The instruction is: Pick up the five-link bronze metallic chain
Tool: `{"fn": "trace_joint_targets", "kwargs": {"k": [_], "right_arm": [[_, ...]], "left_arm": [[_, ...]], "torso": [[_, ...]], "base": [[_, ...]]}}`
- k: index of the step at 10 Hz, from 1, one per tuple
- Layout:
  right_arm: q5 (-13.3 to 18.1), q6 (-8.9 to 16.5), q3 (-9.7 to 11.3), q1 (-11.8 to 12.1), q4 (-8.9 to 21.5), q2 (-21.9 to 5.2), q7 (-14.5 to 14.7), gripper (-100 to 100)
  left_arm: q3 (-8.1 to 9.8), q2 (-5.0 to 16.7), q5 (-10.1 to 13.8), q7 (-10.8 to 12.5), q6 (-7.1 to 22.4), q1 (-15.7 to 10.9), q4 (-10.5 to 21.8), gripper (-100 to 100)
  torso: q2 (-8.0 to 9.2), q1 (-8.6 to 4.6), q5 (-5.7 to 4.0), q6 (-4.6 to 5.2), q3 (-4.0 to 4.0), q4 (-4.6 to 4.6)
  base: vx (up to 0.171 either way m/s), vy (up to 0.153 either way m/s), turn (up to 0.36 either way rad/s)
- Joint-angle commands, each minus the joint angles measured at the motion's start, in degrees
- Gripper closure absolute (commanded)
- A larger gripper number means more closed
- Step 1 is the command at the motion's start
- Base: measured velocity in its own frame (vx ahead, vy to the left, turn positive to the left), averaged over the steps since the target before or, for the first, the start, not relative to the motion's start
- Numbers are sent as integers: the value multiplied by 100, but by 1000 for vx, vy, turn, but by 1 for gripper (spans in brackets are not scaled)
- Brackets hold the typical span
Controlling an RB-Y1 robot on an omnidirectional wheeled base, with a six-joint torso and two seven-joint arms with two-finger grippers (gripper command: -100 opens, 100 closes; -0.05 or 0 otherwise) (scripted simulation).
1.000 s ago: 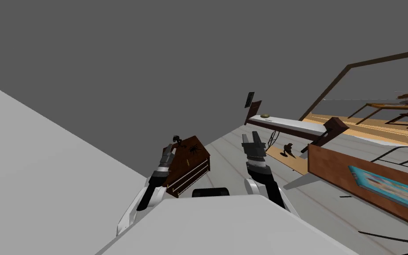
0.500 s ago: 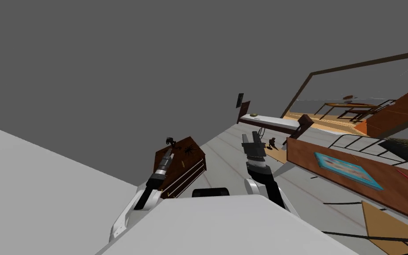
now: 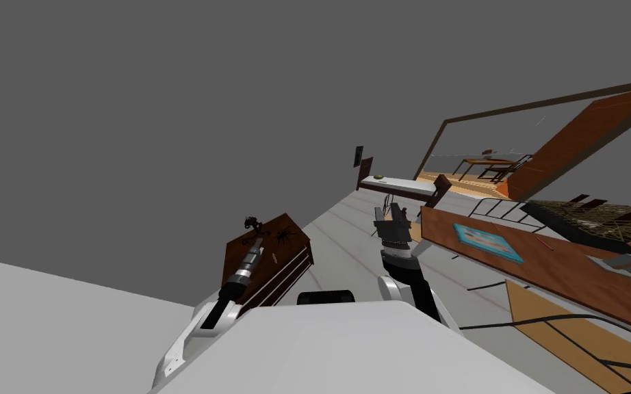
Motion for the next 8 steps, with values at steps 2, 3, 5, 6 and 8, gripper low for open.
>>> {"fn": "trace_joint_targets", "kwargs": {"k": [2,3,5,6,8], "right_arm": [[0,0,-1,1,0,0,0,0],[0,0,-1,1,0,0,0,0],[0,0,-1,1,0,0,0,0],[0,0,0,1,0,0,0,0],[0,0,0,1,0,0,0,0]], "left_arm": [[17,59,-5,15,5,-24,312,-100],[42,152,-26,28,87,-10,539,-100],[65,237,-50,37,169,4,829,-100],[65,237,-50,37,169,4,968,-100],[106,378,-106,43,332,33,1527,-100]], "torso": [[1,2,0,-5,1,0],[2,7,2,-5,1,0],[-2,2,1,-4,-1,-1],[-8,-2,0,-1,-5,-2],[-11,-5,-1,-2,-6,-3]], "base": [[3,-21,-46],[8,-33,-178],[25,-39,-163],[35,-37,-118],[51,-63,-242]]}}
